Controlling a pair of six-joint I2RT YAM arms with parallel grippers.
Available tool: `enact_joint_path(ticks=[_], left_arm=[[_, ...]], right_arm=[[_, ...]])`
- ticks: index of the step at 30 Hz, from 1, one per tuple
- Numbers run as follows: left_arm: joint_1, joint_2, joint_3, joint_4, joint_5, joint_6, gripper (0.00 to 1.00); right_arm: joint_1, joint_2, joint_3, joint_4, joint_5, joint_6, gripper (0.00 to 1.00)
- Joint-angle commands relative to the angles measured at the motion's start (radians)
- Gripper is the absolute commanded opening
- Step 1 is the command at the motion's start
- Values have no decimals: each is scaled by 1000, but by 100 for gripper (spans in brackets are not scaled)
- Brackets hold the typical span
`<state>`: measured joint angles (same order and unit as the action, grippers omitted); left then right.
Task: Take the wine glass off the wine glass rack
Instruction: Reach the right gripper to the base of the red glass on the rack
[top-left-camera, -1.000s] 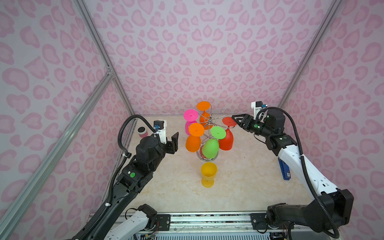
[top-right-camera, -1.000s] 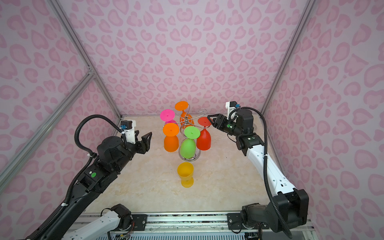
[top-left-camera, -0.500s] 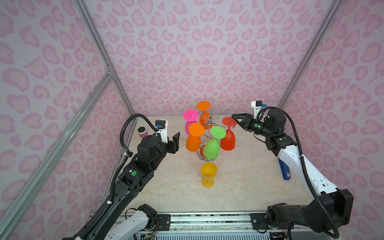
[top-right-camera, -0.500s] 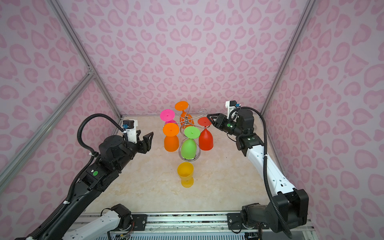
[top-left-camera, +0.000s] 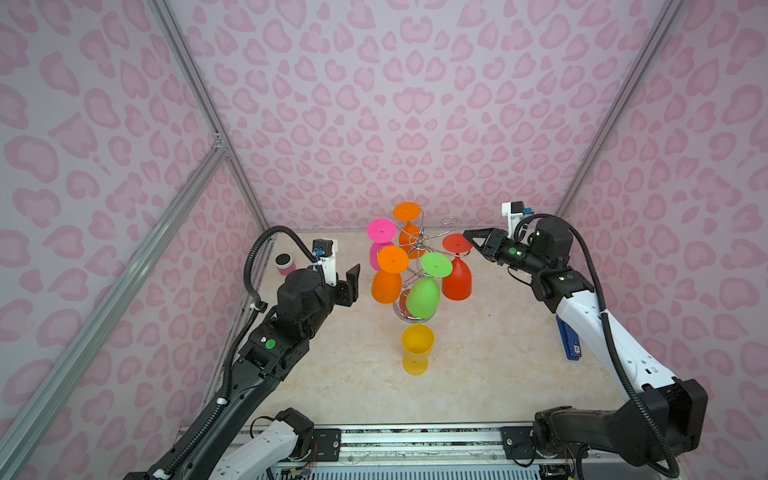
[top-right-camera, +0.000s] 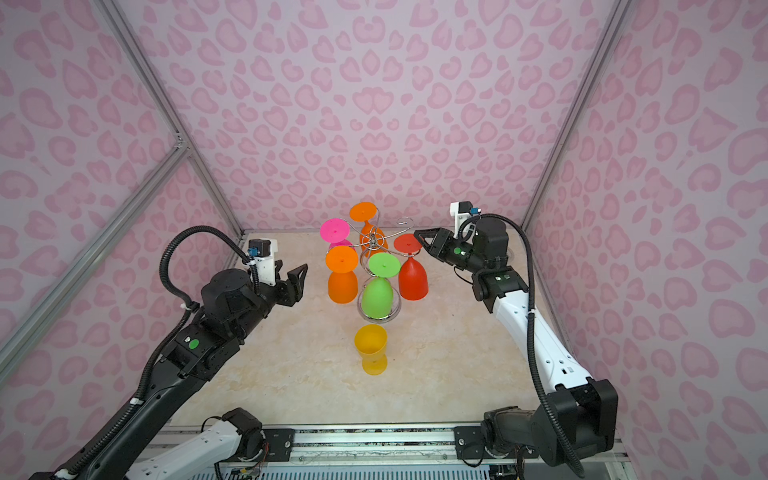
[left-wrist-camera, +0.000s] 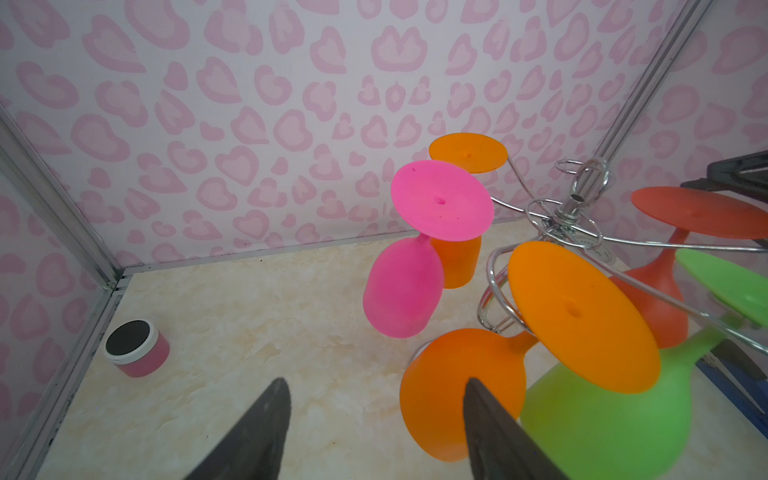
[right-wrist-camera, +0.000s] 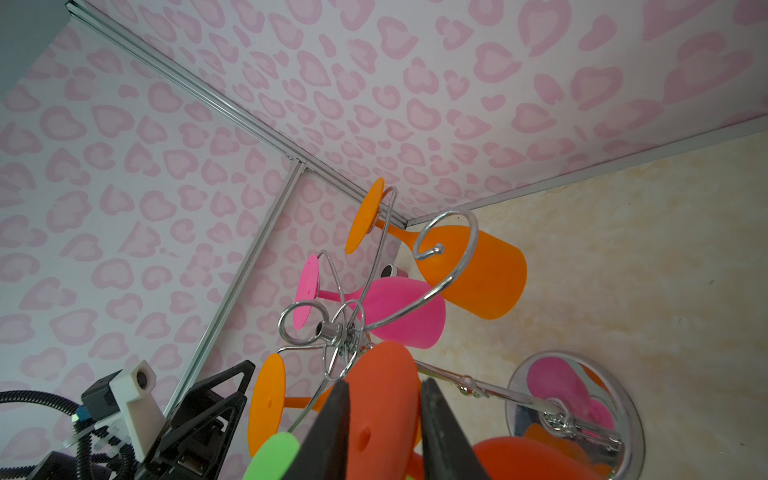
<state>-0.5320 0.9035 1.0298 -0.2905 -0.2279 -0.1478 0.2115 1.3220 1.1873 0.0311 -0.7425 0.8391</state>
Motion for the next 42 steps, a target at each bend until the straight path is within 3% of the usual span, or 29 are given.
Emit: enact_joint_path(ticks=[1,15,24,30,42], left_arm=[[3,-1,1,24,8,5,67],[9,3,4,22,16,6,67],[12,3,6,15,13,11,66],[13,4,1,13,15,12,66],[15,8,-7,14,22,6,66]], right_arm=[[2,-4,5,0,-20,5,29],[2,-6,11,-42,-32,-7,21],[-1,-9,24,-65,-46,-8,10],[-25,-11,5,8,-87,66,0],[-90,-29,-64,231,-169,256,0]])
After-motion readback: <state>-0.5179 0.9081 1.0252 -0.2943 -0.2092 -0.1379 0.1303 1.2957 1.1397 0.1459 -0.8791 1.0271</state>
